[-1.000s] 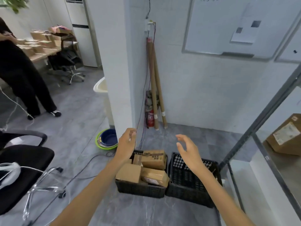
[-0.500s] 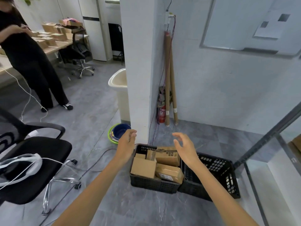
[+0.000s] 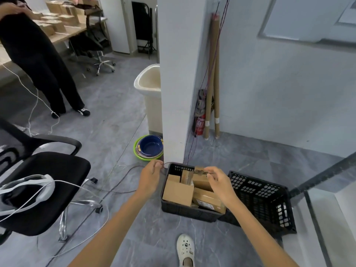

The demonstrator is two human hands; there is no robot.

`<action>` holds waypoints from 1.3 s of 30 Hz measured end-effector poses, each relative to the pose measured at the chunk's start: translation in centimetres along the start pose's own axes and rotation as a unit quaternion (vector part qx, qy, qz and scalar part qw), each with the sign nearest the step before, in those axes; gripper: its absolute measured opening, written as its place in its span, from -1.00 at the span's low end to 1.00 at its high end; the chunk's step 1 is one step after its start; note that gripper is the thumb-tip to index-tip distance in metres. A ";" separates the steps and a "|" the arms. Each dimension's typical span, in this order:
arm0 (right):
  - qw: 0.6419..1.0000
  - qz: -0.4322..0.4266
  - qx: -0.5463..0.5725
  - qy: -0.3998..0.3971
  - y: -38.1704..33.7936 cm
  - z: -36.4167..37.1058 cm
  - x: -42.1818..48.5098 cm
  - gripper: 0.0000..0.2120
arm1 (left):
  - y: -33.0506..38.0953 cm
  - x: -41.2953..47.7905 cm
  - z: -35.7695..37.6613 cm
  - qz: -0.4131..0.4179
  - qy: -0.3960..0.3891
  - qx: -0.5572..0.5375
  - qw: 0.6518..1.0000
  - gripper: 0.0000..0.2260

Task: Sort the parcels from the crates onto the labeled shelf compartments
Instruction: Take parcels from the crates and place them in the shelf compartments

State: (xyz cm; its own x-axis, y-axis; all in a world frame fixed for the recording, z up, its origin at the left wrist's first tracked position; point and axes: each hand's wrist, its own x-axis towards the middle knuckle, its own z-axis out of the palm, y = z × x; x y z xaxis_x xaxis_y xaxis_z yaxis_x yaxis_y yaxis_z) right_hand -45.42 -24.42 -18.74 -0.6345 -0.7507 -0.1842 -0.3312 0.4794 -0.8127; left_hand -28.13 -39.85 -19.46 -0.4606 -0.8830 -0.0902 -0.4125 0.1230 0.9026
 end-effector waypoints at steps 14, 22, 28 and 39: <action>0.984 0.171 0.021 -0.044 9.1 3.9 15.2 -0.76 | -8.6 13.9 7.2 -0.093 -0.038 0.066 0.993 -0.84; 0.952 0.303 0.031 -0.045 16.9 10.7 22.1 -0.75 | -19.9 20.6 12.3 -0.141 -0.126 0.147 0.971 -0.75; 0.907 0.416 0.057 -0.041 27.5 18.8 26.6 -0.67 | -32.7 24.5 17.1 -0.226 -0.197 0.171 0.939 -0.66; 0.792 0.551 0.262 -0.013 41.6 29.0 31.5 -0.39 | -46.1 26.4 27.1 -0.341 -0.229 0.013 0.911 -0.49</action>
State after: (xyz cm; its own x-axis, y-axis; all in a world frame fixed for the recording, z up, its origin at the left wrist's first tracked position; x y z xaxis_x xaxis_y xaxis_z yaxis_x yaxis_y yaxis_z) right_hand -58.93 -41.34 -74.41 -0.3205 -0.0200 -0.9470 0.7537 0.6001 -0.2678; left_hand -42.60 -56.59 -74.87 -0.3668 -0.4764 -0.7990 -0.7423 -0.3679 0.5601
